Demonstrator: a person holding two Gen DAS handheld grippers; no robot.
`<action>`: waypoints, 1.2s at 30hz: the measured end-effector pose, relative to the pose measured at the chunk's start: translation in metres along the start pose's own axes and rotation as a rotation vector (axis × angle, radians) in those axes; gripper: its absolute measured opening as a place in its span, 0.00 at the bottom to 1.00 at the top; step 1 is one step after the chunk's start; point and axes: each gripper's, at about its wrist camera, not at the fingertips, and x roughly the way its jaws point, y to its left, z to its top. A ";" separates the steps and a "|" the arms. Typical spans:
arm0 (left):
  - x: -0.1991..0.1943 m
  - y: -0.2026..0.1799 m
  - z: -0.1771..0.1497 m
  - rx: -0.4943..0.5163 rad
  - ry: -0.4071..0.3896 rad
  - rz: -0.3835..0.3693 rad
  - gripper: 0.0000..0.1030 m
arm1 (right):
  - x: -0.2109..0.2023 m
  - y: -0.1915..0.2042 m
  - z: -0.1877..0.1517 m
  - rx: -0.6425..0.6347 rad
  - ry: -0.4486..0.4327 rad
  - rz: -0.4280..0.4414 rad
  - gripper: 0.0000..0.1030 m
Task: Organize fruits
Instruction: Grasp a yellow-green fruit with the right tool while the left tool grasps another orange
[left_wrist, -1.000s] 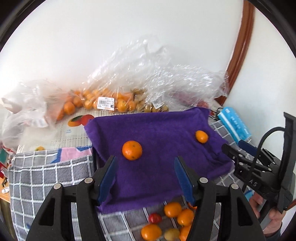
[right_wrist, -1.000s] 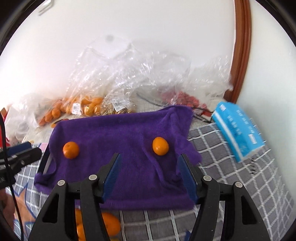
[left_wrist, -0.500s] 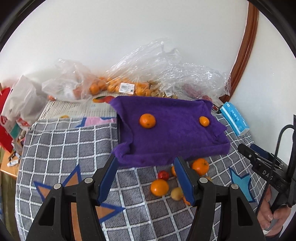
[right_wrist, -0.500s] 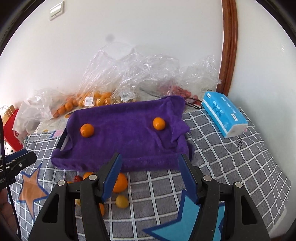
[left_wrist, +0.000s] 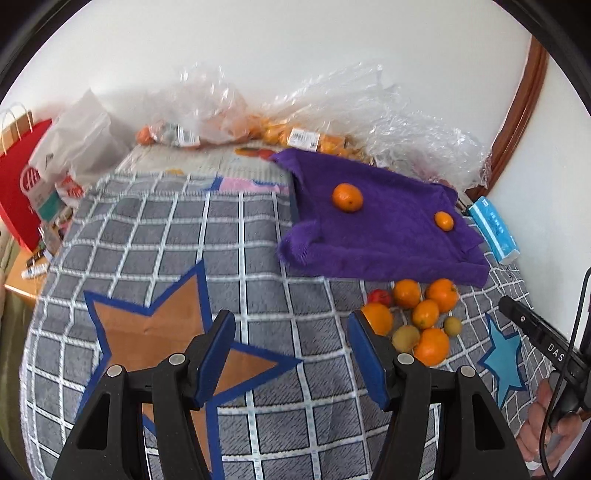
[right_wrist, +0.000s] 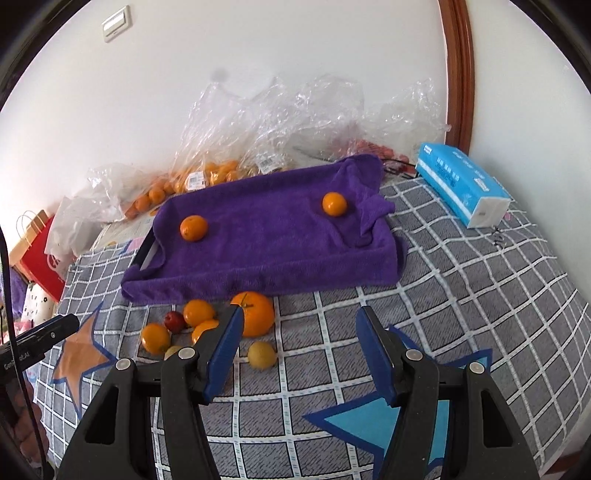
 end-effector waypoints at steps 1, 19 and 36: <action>0.002 0.002 -0.003 -0.004 0.013 -0.009 0.59 | 0.005 0.000 -0.004 0.006 0.019 0.032 0.61; 0.018 0.006 -0.023 0.000 0.034 -0.056 0.60 | 0.068 0.029 -0.037 -0.111 0.107 0.041 0.27; 0.070 -0.058 -0.001 0.061 0.099 -0.163 0.36 | 0.047 -0.014 -0.038 -0.087 0.032 -0.034 0.24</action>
